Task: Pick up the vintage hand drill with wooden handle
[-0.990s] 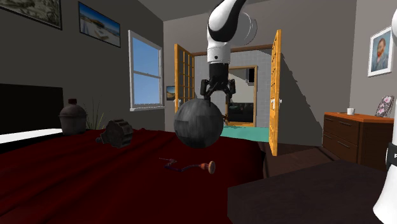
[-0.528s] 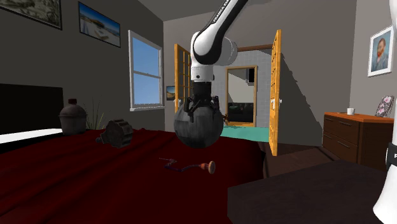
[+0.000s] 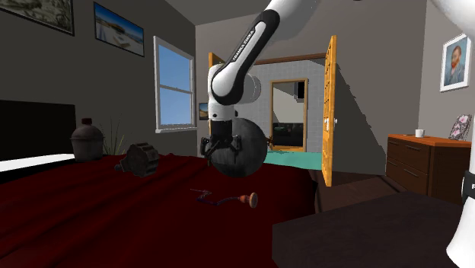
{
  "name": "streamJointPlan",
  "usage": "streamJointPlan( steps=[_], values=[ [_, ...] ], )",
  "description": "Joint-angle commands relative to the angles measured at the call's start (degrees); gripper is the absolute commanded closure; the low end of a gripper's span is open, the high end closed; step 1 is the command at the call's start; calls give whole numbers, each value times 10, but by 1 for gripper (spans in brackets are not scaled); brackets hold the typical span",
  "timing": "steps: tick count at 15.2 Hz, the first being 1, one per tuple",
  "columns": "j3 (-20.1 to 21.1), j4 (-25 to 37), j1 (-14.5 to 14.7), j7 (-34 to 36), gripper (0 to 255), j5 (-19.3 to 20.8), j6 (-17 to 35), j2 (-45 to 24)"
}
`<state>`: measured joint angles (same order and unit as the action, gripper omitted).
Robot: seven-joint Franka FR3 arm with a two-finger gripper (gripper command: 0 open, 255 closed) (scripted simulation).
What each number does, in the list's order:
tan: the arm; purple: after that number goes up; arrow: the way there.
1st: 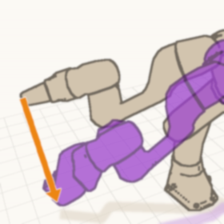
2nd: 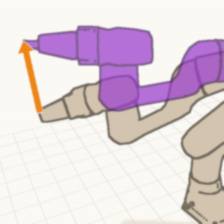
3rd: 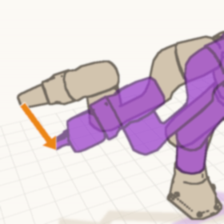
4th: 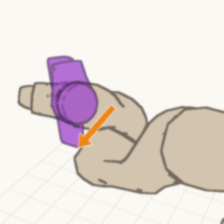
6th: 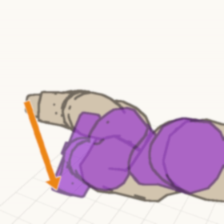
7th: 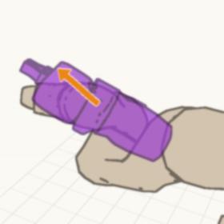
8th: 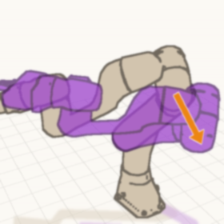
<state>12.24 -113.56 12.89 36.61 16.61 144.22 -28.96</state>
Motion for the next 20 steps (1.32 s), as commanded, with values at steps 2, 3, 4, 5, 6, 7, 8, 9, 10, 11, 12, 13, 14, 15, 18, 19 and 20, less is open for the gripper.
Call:
streamJointPlan(
  steps=[2,3,4,5,6,7,8,9,10,11,12,13,14,15,18,19,20],
  values=[
    [-10,65,16,15,0,9,2,-68],
    [-12,88,23,19,0,10,1,-91],
    [-15,113,29,24,0,11,-1,-114],
    [-17,139,35,27,0,11,-4,-137],
    [-18,159,40,30,0,11,-7,-154],
    [-20,161,41,31,0,13,-3,-160],
    [-21,163,42,32,0,14,1,-166],
    [-23,165,43,33,0,15,5,-173],
    [-24,168,44,34,0,17,9,-179],
    [-25,171,45,35,0,18,13,-185],
    [-27,173,46,36,0,19,17,-192],
    [-28,176,47,37,0,20,20,-198],
    [-29,178,48,37,0,21,22,-202],
    [-29,178,48,37,0,21,22,-202],
    [-29,180,48,37,255,20,21,-203],
    [-29,180,48,37,255,20,21,-203],
    [-29,180,48,37,255,20,21,-203]
  ],
)
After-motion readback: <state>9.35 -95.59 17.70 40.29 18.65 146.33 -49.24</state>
